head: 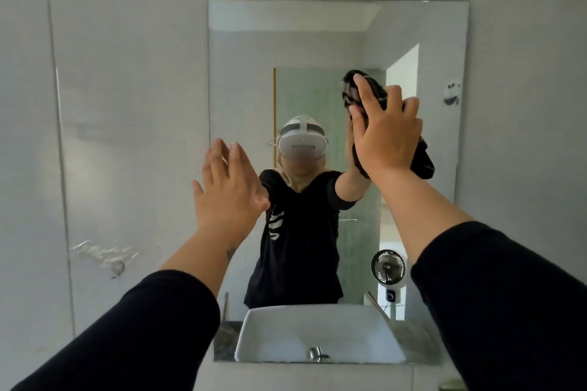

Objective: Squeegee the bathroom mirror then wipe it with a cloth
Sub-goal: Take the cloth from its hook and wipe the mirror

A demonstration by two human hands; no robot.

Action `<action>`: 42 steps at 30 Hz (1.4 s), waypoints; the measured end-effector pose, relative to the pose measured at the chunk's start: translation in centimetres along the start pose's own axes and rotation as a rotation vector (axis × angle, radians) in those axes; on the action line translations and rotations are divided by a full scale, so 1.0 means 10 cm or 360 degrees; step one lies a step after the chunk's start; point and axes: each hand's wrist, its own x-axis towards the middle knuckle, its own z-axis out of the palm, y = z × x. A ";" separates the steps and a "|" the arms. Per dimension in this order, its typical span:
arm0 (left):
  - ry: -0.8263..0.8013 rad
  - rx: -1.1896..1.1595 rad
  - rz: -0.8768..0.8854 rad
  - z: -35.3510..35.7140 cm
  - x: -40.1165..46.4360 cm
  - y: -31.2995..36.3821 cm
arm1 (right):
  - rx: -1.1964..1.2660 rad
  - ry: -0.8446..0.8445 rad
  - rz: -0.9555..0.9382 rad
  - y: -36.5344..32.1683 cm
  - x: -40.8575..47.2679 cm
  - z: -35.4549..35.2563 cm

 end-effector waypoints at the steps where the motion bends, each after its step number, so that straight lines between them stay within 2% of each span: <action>1: 0.0005 0.0023 -0.0021 0.00 0.00 -0.02 | 0.0020 -0.0003 0.0069 0.08 0.02 -0.02; 3: 0.0024 0.0035 -0.0055 -0.01 0.02 -0.08 | 0.0070 -0.0033 0.0241 0.23 0.01 -0.05; 5: -0.0035 -0.0001 0.0012 0.07 0.00 0.13 | -0.0034 -0.0034 0.0455 0.66 -0.04 -0.15; 7: -0.0015 -0.0012 -0.0021 0.05 -0.01 0.08 | -0.0022 -0.0060 0.0526 0.82 -0.10 -0.14; 16: 0.0033 -0.0004 -0.0025 0.09 0.01 -0.02 | 0.0009 0.0007 0.0855 0.80 -0.56 -0.07; 25: 0.0028 -0.0149 0.0066 -0.01 0.01 -0.11 | 0.0110 0.0001 0.0519 -0.15 -0.79 0.04; 31: 0.0109 -0.0516 0.0211 -0.15 0.03 -0.33 | 0.0173 -0.0154 0.0119 -0.91 -0.83 0.14; 36: 0.0098 -0.0320 0.0310 -0.21 -0.05 -0.57 | 0.0175 -0.0204 -0.0194 -1.37 -0.98 0.20; 42: -0.0050 -0.0173 0.0166 -0.03 -0.30 -0.84 | 0.0079 -0.0305 -0.0581 -1.48 -1.25 0.26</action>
